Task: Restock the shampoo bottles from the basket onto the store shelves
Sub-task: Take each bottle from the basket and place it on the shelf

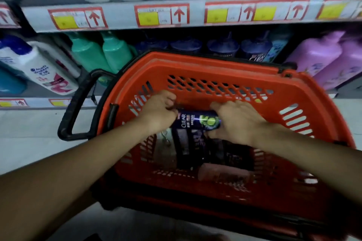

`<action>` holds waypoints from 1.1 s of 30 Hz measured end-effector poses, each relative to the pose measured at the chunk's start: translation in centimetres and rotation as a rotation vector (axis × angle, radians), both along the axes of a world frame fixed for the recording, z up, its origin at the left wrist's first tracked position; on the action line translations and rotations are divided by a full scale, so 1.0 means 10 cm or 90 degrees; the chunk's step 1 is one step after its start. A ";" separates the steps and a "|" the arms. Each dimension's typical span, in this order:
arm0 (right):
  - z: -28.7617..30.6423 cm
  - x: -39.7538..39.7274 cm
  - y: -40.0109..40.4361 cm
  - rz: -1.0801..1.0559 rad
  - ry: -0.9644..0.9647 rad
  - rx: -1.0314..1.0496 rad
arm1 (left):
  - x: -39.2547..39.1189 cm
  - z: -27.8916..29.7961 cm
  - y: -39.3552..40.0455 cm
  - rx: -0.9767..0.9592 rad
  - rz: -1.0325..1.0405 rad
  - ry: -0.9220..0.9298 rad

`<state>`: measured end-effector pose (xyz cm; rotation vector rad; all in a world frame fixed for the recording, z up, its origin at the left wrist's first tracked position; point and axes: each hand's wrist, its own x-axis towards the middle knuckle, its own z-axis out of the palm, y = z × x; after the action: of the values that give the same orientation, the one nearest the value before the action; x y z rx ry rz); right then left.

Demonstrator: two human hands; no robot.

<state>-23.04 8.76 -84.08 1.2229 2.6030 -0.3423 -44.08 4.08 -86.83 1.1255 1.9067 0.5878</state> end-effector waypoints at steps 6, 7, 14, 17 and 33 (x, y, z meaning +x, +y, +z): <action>0.65 0.36 -0.18 -0.355 0.511 -0.168 | 0.34 1.00 0.09 0.174 0.069 -0.399; 0.76 0.35 -0.22 -0.356 0.585 -0.206 | 0.42 1.14 0.07 0.174 0.024 -0.462; 1.11 0.33 -0.44 -0.378 0.805 -0.322 | 0.58 1.57 -0.06 0.235 -0.067 -0.461; 1.13 0.34 -0.50 -0.391 0.824 -0.323 | 0.60 1.58 -0.16 0.248 -0.073 -0.416; 1.66 0.23 -0.40 -0.329 0.831 -0.081 | 0.63 2.06 -0.15 0.429 -0.106 -0.309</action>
<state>-20.73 4.75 -67.50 2.0585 2.9345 -1.9170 -37.77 2.63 -66.28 1.3711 1.2023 1.3309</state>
